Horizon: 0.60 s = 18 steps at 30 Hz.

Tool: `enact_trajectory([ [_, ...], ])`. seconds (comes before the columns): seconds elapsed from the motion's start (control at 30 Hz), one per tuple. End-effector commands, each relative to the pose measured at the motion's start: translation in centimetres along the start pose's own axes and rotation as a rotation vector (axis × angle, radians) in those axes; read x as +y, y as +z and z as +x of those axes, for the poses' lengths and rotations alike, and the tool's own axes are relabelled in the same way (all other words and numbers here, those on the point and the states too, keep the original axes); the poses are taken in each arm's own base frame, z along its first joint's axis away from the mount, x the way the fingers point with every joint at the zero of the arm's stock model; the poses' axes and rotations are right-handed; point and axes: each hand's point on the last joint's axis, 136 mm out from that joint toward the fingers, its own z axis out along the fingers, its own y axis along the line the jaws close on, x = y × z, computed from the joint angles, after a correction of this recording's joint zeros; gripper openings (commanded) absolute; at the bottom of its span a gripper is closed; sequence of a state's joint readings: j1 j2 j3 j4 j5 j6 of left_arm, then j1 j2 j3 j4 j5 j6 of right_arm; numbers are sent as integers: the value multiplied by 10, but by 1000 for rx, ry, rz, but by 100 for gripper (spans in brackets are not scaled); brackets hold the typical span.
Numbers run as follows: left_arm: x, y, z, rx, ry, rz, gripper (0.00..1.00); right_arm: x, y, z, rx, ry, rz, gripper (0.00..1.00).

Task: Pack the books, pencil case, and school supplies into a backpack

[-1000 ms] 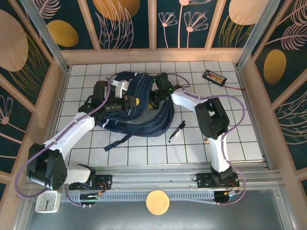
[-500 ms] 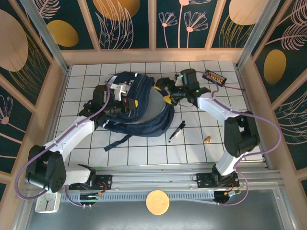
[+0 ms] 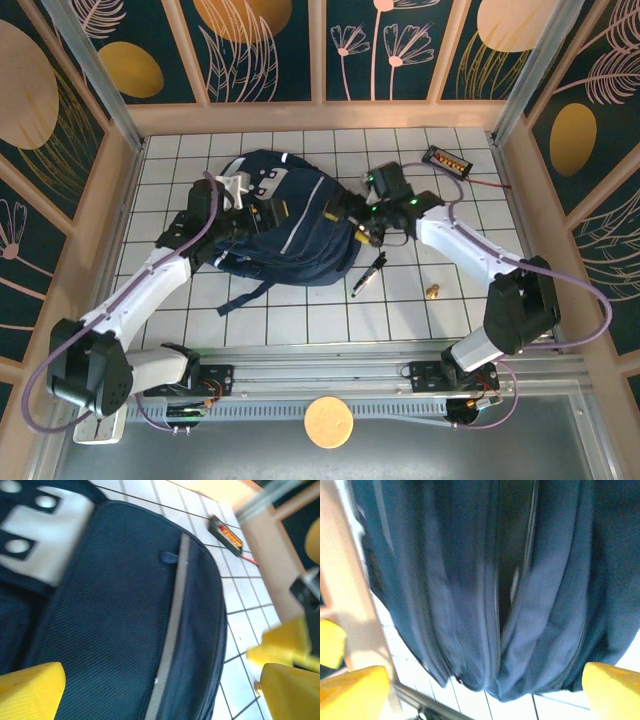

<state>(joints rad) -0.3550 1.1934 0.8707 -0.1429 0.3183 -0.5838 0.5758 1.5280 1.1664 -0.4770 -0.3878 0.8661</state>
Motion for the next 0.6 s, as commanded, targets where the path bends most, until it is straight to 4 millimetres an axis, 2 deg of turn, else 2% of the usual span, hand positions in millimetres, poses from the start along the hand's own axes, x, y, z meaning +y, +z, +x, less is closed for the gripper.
enact_trajectory([
  [0.0, 38, -24, 7, -12, -166, -206, 99, -13, 28, 27, 94, 9, 54, 99],
  [0.1, 61, -36, 21, 5, -277, -283, 99, -11, 52, 26, 103, -26, 65, 99],
  [0.2, 89, -43, 33, 33, -397, -340, 99, -19, 66, 8, 71, -9, 105, 96],
  [0.27, 106, -43, 40, 58, -477, -348, 99, -23, 66, -10, 22, -3, 116, 87],
  [0.37, 124, -41, 45, 52, -539, -342, 99, -32, 65, -41, -40, 16, 118, 59],
  [0.4, 130, -41, 48, 50, -567, -346, 99, -28, 67, -44, -38, 7, 106, 50],
  [0.43, 135, -40, 51, 47, -591, -341, 99, -34, 65, -60, -55, 26, 108, 43],
  [0.47, 141, -38, 52, 38, -618, -330, 99, -35, 65, -70, -64, 27, 108, 39],
  [0.57, 151, -31, 55, -1, -714, -272, 99, -32, 65, -91, -69, 12, 111, 37],
])
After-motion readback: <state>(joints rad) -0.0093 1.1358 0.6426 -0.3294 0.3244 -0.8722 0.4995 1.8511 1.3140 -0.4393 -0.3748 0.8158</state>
